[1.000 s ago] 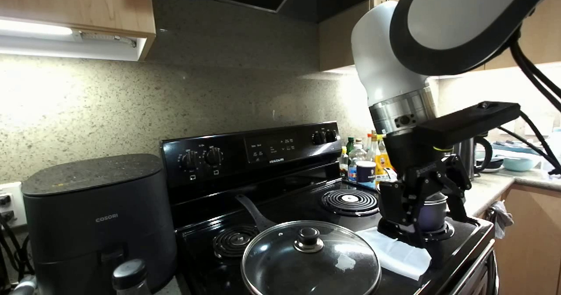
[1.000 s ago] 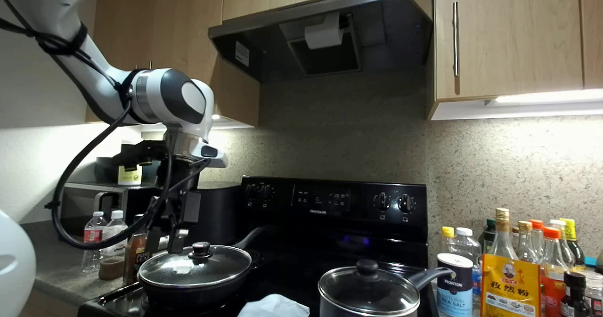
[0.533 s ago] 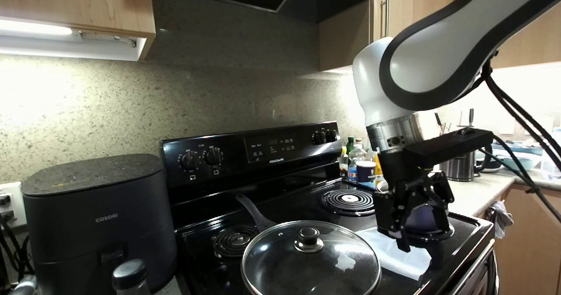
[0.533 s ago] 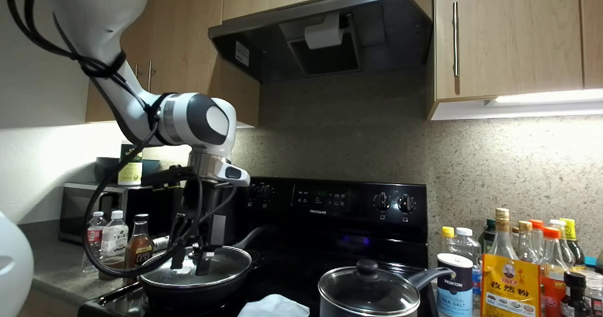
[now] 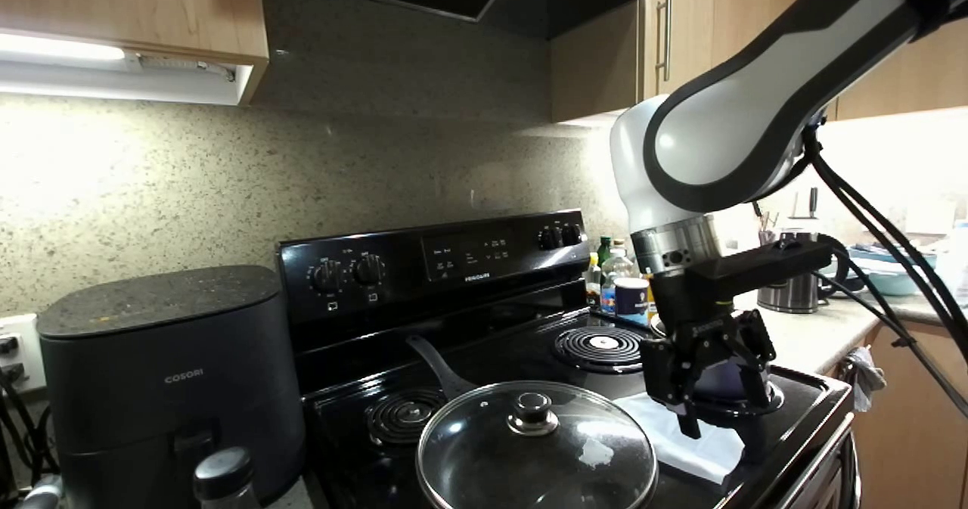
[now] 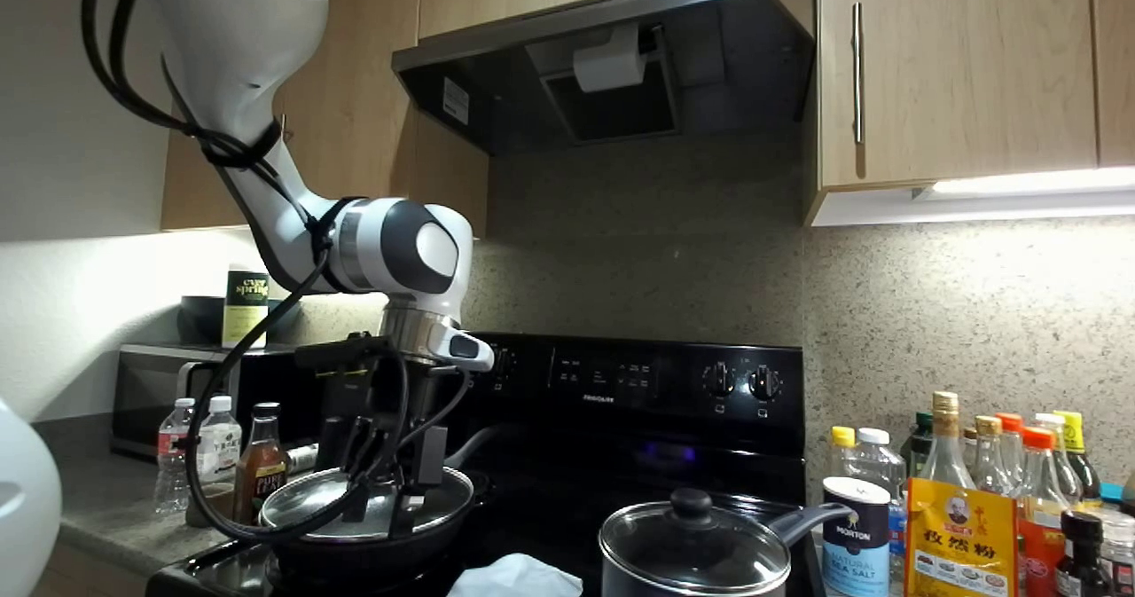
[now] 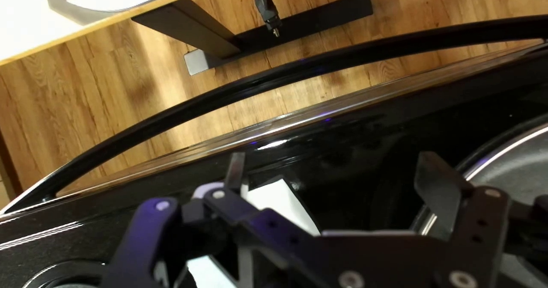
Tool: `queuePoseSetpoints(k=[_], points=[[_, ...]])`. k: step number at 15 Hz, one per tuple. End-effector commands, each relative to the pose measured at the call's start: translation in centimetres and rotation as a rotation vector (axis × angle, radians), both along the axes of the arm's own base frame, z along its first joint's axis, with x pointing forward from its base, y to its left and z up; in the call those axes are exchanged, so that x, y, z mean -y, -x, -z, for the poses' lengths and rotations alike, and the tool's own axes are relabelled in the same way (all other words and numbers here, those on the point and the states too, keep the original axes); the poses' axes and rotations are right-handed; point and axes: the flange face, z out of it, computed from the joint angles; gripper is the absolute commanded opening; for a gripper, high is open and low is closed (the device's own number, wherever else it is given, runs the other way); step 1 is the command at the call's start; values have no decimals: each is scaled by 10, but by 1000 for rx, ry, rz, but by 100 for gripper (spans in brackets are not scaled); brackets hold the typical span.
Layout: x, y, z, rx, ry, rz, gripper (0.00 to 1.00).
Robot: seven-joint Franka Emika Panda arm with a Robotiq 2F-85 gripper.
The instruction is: Use the napkin to wipe the stove
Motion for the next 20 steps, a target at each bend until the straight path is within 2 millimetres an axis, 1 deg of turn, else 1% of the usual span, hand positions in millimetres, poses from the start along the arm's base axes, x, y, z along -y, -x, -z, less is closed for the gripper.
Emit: queuePoseSetpoints(k=[1,3,6,8,11,12,13,15,18,20], points=[[9,-12,9,-4,0,-16,100],[17,-24,13,4,-2,-17,100],[28,-46,12,33,-8,-13,100],[36,-61,16,39,-12,-9,100],[51,-74,23,30,-11,21,100],[57,-74,26,2,-7,43,100],[45,-67,18,22,-15,47,100],[48,-69,23,14,-15,55,100],[45,-69,22,16,-15,48,100],[52,-80,30,26,-9,34,100]])
